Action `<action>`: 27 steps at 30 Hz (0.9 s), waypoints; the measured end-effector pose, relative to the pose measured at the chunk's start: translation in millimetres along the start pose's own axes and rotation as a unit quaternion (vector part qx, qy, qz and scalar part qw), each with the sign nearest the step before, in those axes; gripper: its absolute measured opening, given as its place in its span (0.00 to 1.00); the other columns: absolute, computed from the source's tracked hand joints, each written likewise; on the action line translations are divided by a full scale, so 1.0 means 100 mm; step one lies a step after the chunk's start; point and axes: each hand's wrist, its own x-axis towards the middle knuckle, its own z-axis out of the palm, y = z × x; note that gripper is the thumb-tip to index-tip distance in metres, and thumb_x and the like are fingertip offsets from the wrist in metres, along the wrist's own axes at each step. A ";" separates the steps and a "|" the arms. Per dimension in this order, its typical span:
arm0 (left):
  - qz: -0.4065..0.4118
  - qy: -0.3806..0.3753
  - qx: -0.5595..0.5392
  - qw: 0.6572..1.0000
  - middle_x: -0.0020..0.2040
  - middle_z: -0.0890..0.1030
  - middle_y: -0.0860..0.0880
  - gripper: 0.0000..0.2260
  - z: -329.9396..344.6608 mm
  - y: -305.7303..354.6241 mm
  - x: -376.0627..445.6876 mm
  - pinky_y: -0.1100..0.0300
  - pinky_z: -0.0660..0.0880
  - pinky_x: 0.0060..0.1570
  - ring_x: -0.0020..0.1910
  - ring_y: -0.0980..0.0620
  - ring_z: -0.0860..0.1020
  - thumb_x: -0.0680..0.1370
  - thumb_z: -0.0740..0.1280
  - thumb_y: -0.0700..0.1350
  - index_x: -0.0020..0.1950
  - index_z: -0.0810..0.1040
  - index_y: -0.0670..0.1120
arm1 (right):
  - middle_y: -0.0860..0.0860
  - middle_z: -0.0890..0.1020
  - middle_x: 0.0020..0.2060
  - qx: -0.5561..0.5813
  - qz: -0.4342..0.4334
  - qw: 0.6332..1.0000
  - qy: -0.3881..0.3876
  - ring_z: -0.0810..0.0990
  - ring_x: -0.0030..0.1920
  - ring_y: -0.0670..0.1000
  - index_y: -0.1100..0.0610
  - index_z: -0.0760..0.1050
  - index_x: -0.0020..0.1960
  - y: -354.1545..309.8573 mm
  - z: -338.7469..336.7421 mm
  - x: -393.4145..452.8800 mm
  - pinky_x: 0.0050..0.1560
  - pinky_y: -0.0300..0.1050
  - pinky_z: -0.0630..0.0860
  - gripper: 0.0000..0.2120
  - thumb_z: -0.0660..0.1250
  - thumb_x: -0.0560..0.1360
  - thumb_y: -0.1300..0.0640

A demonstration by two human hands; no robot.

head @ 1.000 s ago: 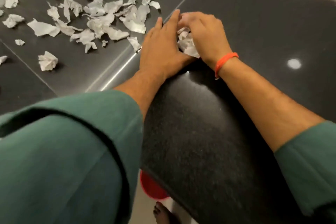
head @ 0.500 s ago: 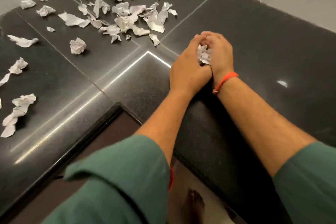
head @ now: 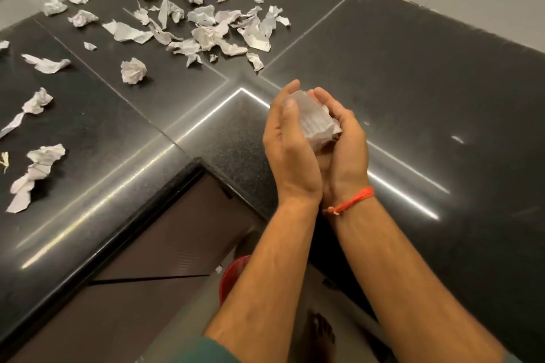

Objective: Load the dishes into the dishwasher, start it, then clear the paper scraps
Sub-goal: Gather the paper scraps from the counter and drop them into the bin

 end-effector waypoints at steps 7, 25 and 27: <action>0.014 0.013 0.051 0.999 0.47 0.85 0.46 0.05 -0.35 0.01 -0.41 0.57 0.80 0.47 0.47 0.49 0.84 0.82 0.66 0.39 0.53 0.82 0.41 | 0.58 0.80 0.52 -0.059 -0.026 0.998 -0.004 0.79 0.54 0.55 0.63 0.77 0.65 0.24 -0.03 -0.63 0.59 0.51 0.75 0.19 0.67 0.78 0.55; -0.183 0.245 0.051 0.951 0.43 0.85 0.44 0.05 -1.85 -0.71 -1.24 0.58 0.79 0.41 0.42 0.50 0.83 0.81 0.67 0.40 0.50 0.83 0.42 | 0.56 0.83 0.52 -0.130 0.239 0.959 0.082 0.79 0.57 0.54 0.58 0.84 0.55 1.70 -0.79 -1.37 0.71 0.54 0.69 0.12 0.67 0.76 0.54; -0.266 0.287 0.056 0.919 0.44 0.86 0.45 0.06 -2.04 -1.03 -1.30 0.56 0.80 0.44 0.45 0.48 0.85 0.79 0.67 0.39 0.52 0.83 0.45 | 0.59 0.82 0.52 -0.092 0.264 0.938 0.205 0.80 0.54 0.56 0.62 0.81 0.58 1.95 -1.05 -1.31 0.71 0.53 0.70 0.15 0.67 0.76 0.55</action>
